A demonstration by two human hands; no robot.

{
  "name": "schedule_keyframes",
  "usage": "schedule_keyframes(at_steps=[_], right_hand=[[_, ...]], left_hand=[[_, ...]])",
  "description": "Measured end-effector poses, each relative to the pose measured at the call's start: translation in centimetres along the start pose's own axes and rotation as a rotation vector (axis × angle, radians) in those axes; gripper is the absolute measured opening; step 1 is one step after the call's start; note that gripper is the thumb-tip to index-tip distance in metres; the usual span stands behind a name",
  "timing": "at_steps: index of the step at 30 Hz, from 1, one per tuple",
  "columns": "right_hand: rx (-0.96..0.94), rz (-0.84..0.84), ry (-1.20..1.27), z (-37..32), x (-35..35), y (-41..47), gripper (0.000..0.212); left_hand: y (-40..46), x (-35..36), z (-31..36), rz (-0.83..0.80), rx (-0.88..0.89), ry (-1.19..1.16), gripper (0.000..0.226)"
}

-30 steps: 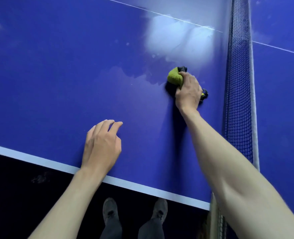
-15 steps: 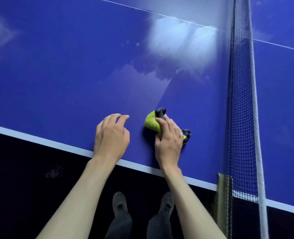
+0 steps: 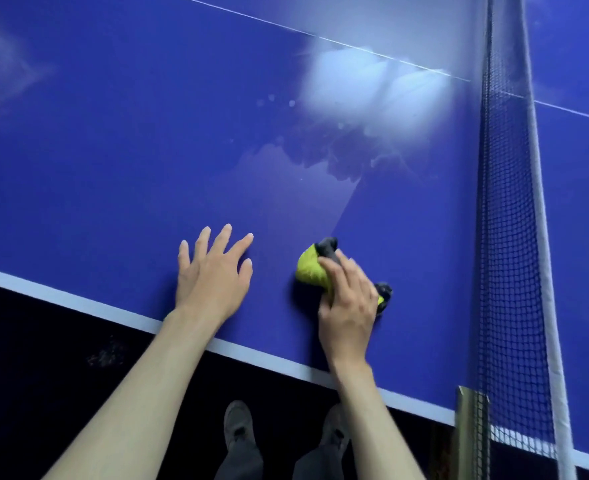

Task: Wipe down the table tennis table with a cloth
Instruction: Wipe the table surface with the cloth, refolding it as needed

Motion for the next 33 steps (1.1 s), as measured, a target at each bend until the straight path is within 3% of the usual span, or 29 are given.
schedule_keyframes(at_steps=[4,9,13,17,27,33], right_hand=[[-0.011,0.010,0.041,0.7,2.4,11.5,0.066],[0.046,0.013,0.004,1.4,4.5,24.3,0.059],[0.109,0.003,0.039,1.3,5.5,27.5,0.062],[0.044,-0.018,0.125,-0.4,4.9,21.2,0.063],[-0.122,-0.159,0.109,-6.8,1.8,-7.3,0.067],[-0.245,-0.208,0.136,-7.1,1.6,-10.3,0.065]], left_hand=[[0.4,0.7,-0.1,0.070,-0.077,-0.113,0.047],[0.8,0.1,0.0,0.088,-0.077,-0.073,0.046],[1.1,0.2,0.1,0.094,-0.086,-0.048,0.047],[1.7,0.0,0.4,0.084,-0.074,-0.053,0.045],[2.2,-1.2,0.7,0.076,0.023,-0.022,0.040],[3.8,-4.6,-0.9,0.198,0.040,-0.119,0.037]])
Point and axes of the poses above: each hand's wrist, its own y-axis towards the middle knuckle, its own x-axis out of the palm, z = x × y, the point moved 10 cm from there along y, towards the middle knuckle, and after that the axes turned 2 degrees about -y, right-handed, at the moved point
